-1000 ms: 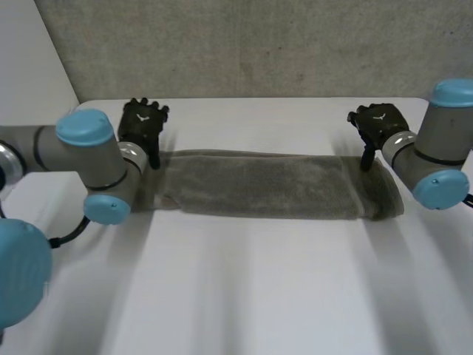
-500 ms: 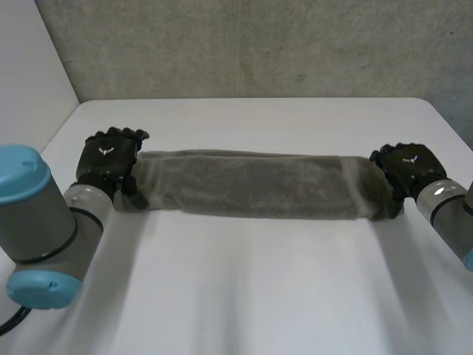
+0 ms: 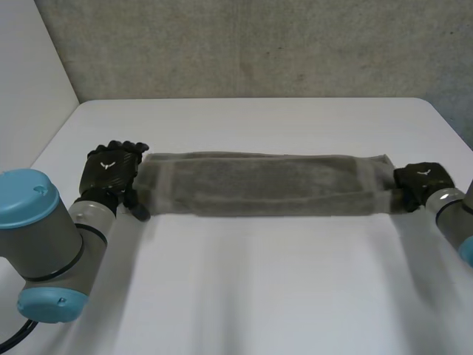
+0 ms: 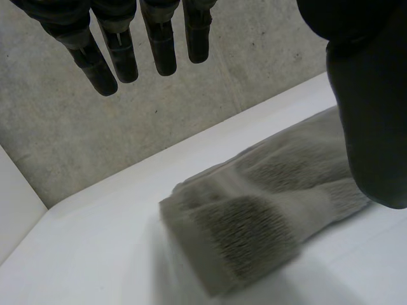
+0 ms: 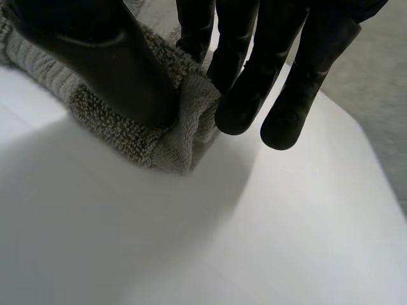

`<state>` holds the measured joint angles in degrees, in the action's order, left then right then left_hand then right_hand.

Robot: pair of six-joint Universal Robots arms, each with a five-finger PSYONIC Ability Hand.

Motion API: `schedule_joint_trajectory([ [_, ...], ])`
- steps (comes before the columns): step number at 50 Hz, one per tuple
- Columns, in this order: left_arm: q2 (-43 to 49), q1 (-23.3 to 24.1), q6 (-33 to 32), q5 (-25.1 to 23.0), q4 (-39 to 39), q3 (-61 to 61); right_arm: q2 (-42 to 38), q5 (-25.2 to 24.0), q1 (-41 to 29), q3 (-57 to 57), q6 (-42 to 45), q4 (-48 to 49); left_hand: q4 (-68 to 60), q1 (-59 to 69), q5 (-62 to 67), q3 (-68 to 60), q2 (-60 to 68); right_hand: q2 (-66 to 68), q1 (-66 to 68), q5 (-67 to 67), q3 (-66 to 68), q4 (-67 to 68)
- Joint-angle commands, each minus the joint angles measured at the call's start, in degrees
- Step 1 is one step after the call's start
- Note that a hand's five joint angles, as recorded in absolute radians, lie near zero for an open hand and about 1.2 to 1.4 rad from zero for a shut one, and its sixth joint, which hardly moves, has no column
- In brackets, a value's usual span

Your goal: Fold the towel.

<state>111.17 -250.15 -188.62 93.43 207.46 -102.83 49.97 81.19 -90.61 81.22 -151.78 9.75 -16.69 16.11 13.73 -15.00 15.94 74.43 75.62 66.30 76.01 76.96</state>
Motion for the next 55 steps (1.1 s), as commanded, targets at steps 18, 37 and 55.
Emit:
schedule_joint_trajectory([
  [18,-0.43,-0.25,0.0,0.09,0.14,-0.62,7.34,3.1,-14.99,-18.97,16.69,-5.97,5.46,-4.89,-12.51,3.77,-4.71,5.57,4.38,3.7,3.99,3.04],
  [37,0.27,-0.25,-0.7,0.0,0.23,-0.97,-7.6,0.81,-41.58,-22.51,16.08,-3.42,5.46,-4.89,-12.51,3.77,-4.71,-64.43,-65.62,-66.3,-66.01,-66.96],
  [55,1.06,0.36,-0.79,0.09,0.14,-1.14,5.93,2.49,-23.57,3.76,-0.79,-3.78,5.46,-4.89,-12.51,3.77,-4.71,-64.43,-65.62,-66.3,-66.01,-66.96],
])
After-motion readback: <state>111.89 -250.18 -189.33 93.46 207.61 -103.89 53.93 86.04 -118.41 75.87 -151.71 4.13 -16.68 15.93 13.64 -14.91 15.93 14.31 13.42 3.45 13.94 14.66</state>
